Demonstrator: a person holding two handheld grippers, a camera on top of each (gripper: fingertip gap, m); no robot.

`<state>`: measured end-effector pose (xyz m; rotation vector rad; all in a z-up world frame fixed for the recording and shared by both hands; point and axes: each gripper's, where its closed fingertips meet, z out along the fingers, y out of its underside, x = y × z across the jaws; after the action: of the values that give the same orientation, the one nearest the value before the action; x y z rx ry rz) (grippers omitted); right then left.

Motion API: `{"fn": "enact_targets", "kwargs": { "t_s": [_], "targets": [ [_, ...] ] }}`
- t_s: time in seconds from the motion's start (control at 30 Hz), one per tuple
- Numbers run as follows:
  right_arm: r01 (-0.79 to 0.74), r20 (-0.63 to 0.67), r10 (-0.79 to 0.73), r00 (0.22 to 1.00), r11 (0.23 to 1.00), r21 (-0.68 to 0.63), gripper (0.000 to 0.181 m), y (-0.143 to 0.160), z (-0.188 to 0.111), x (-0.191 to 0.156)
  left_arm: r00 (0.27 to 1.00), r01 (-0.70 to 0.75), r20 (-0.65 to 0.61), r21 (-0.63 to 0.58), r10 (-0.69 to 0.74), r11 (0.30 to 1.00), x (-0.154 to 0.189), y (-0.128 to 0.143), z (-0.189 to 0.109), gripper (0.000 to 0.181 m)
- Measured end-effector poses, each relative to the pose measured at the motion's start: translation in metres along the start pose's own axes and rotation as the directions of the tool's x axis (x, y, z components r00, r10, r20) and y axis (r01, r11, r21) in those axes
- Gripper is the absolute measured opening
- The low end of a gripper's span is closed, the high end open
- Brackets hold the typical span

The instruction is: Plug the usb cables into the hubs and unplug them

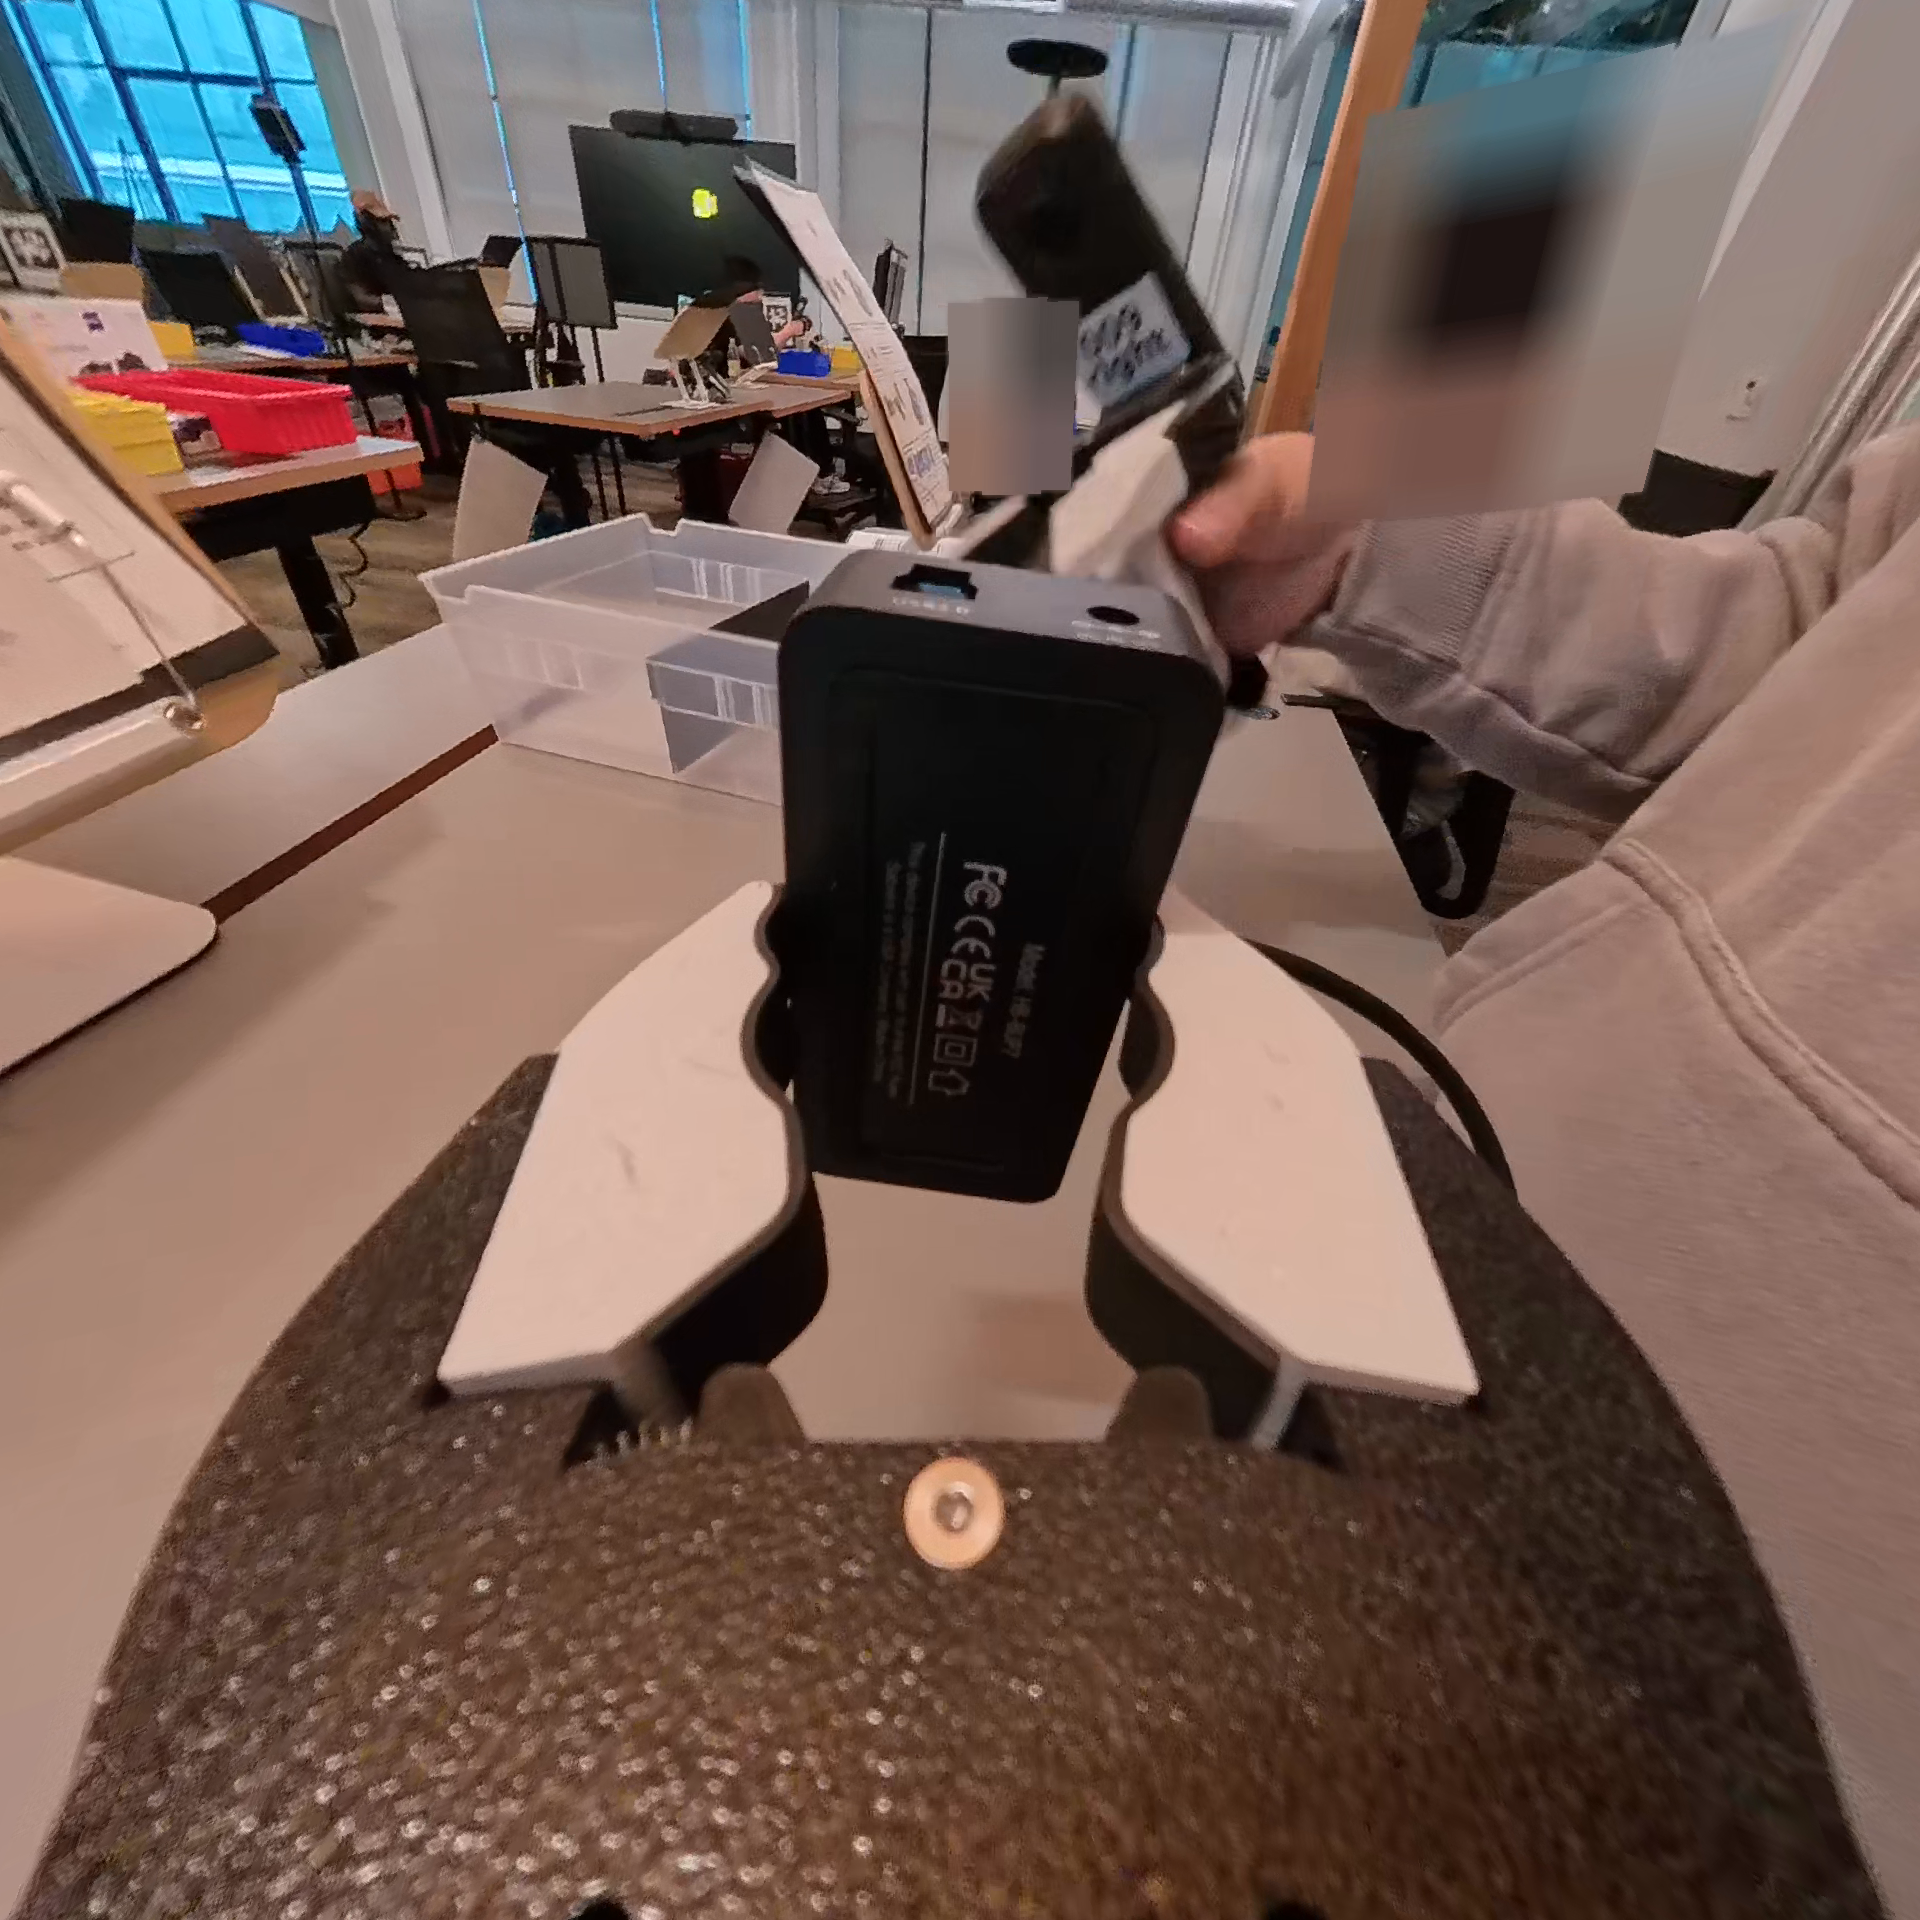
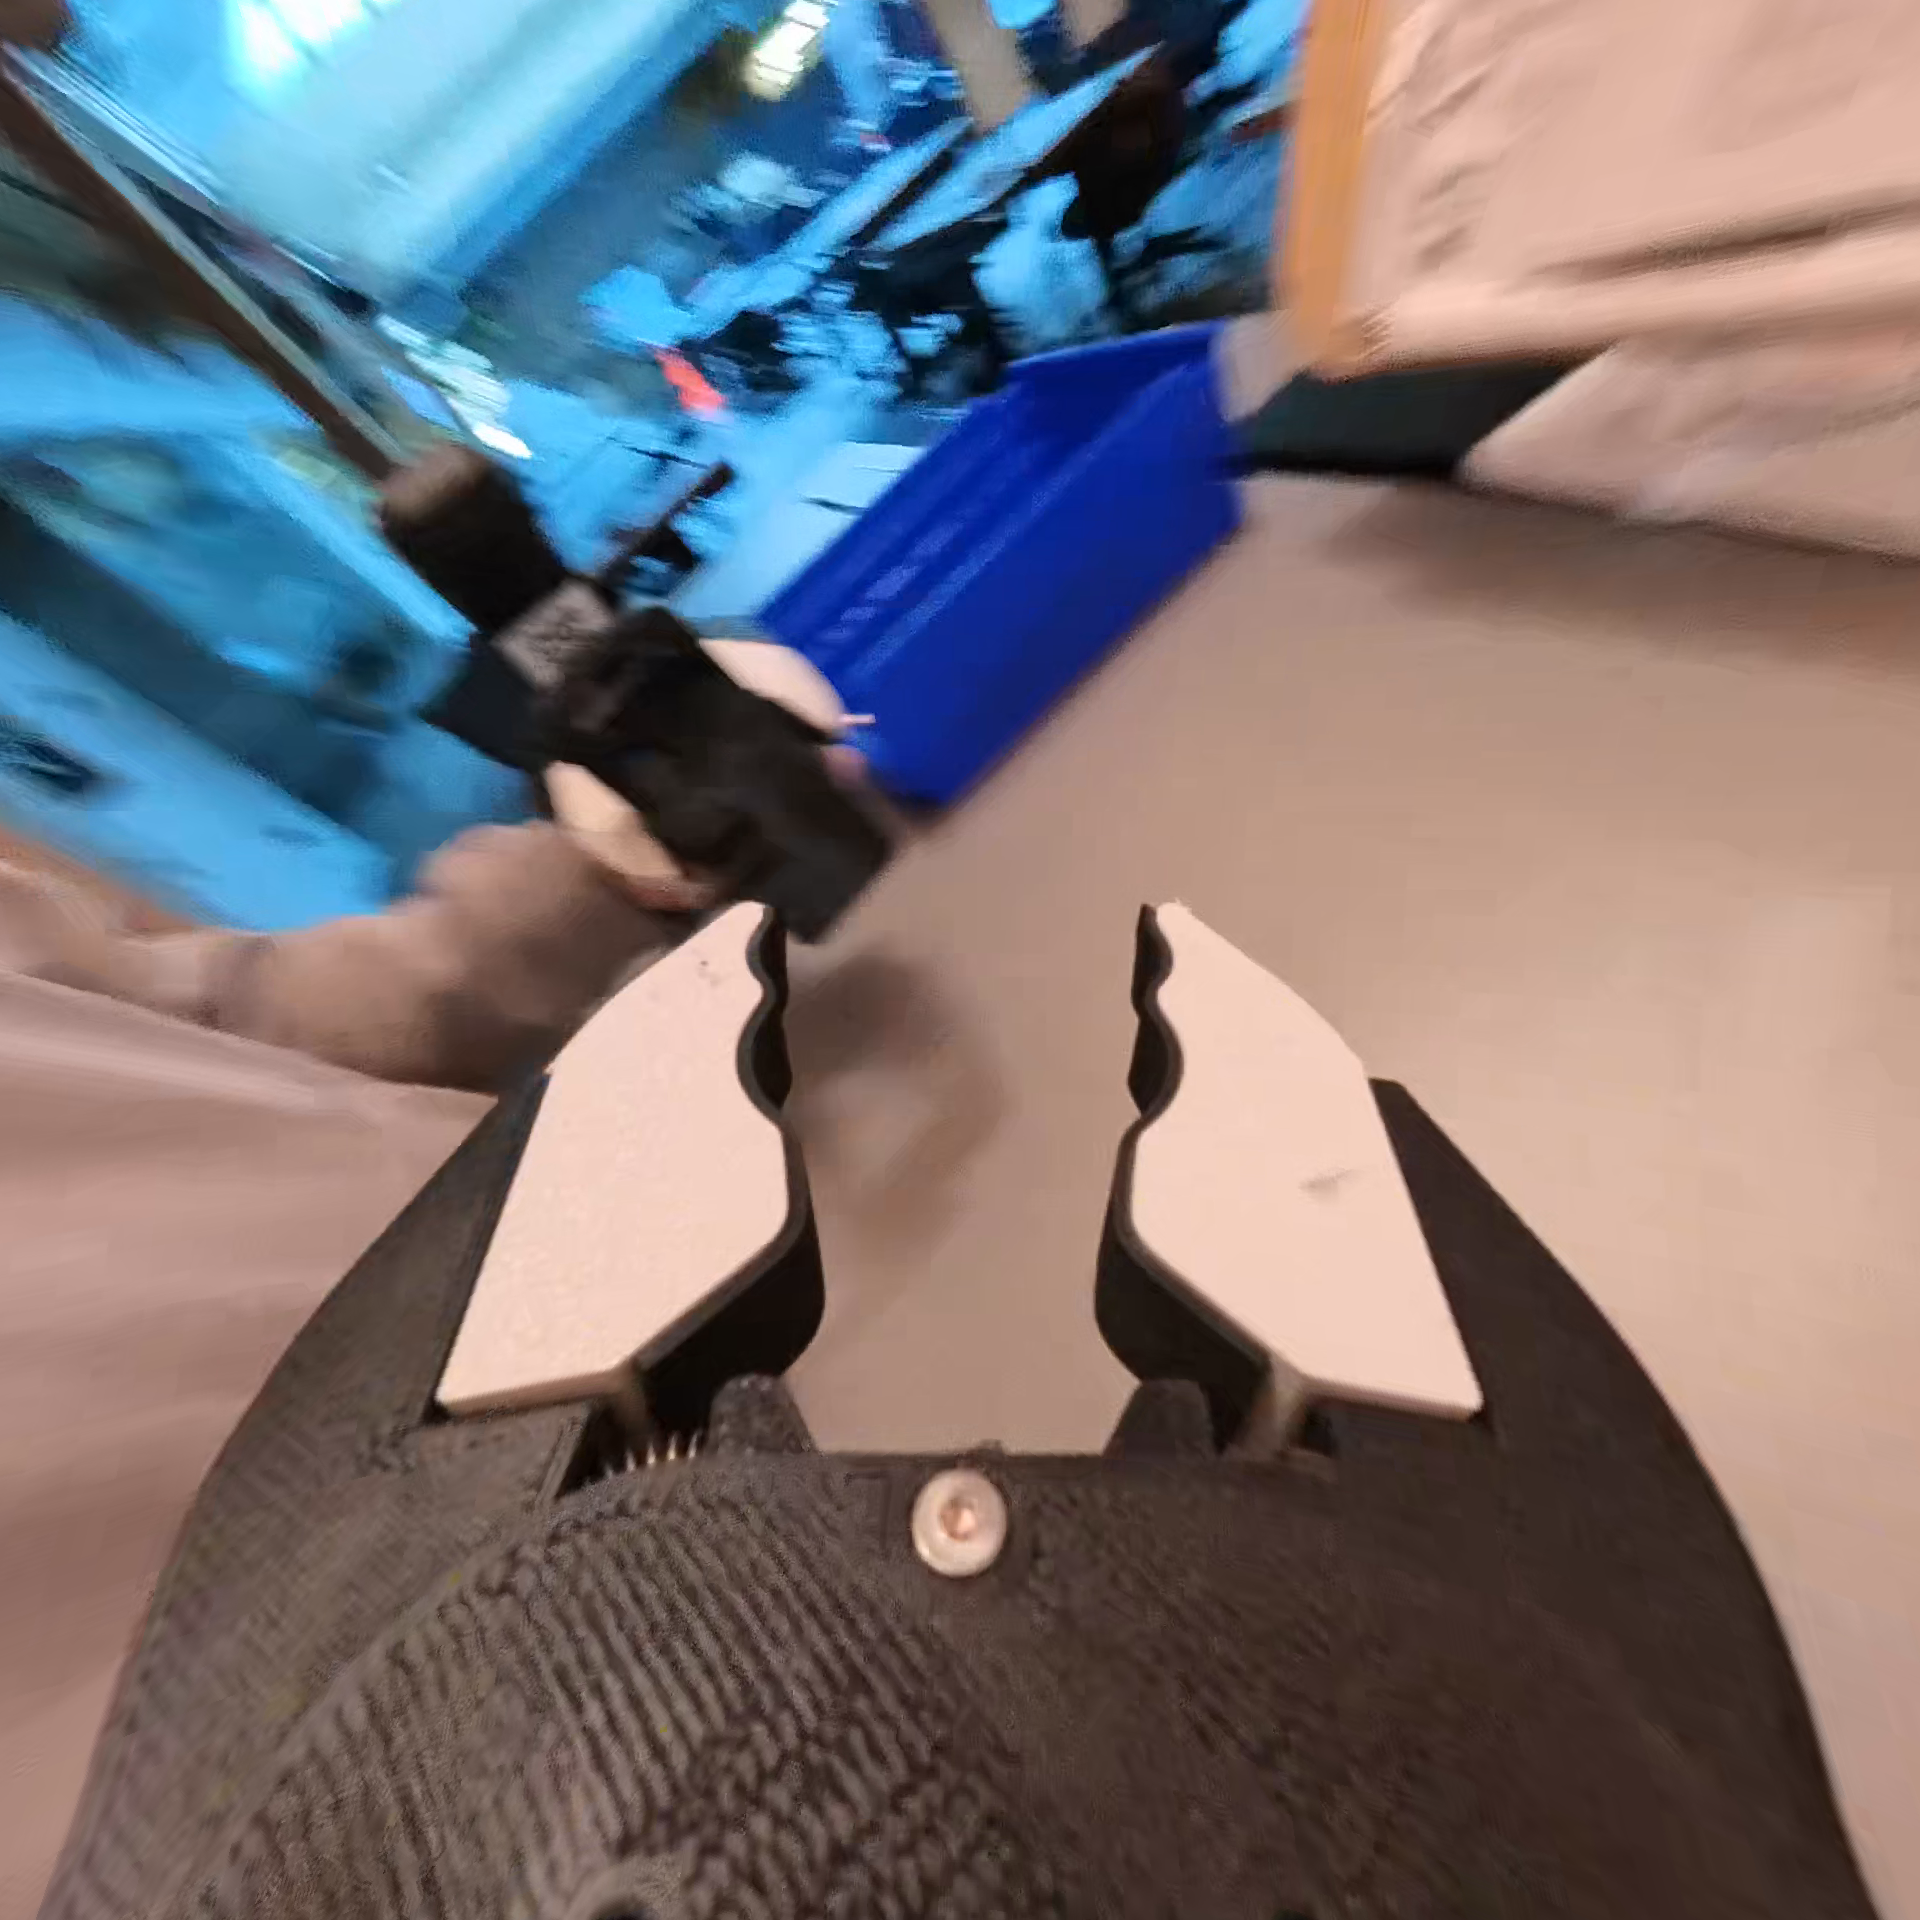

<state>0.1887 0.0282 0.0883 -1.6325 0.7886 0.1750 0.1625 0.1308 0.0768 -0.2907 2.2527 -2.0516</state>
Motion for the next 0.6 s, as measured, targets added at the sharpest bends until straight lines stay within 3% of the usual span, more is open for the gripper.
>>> {"fn": "enact_targets", "kwargs": {
  "t_s": [0.03,0.1,0.2,0.3,0.6],
  "targets": [
    [-0.101,0.093,0.102,0.991,0.995,-0.009,0.063,0.01,0.016,-0.018,1.0,-0.016,-0.004,0.002,0.016,1.0,0.001,-0.001,0.002,0.06],
    [-0.276,0.226,0.282,0.933,0.959,-0.057,0.063,0.026,0.04,-0.042,0.998,-0.055,-0.018,-0.003,0.055,0.998,0.004,-0.003,0.007,0.06],
    [-0.433,0.281,0.442,0.852,0.896,-0.099,0.059,0.042,0.063,-0.049,0.992,-0.122,-0.035,-0.03,0.121,0.992,0.008,-0.002,0.011,0.06],
    [-0.556,0.344,0.546,0.764,0.828,-0.08,0.043,0.039,0.068,-0.051,0.985,-0.169,-0.044,-0.065,0.166,0.983,0.01,0.003,0.013,0.06],
    [-0.569,0.305,0.59,0.747,0.806,-0.164,0.037,0.055,0.076,-0.052,0.982,-0.184,-0.042,-0.058,0.182,0.981,0.014,0.008,0.018,0.06]
  ]
}}
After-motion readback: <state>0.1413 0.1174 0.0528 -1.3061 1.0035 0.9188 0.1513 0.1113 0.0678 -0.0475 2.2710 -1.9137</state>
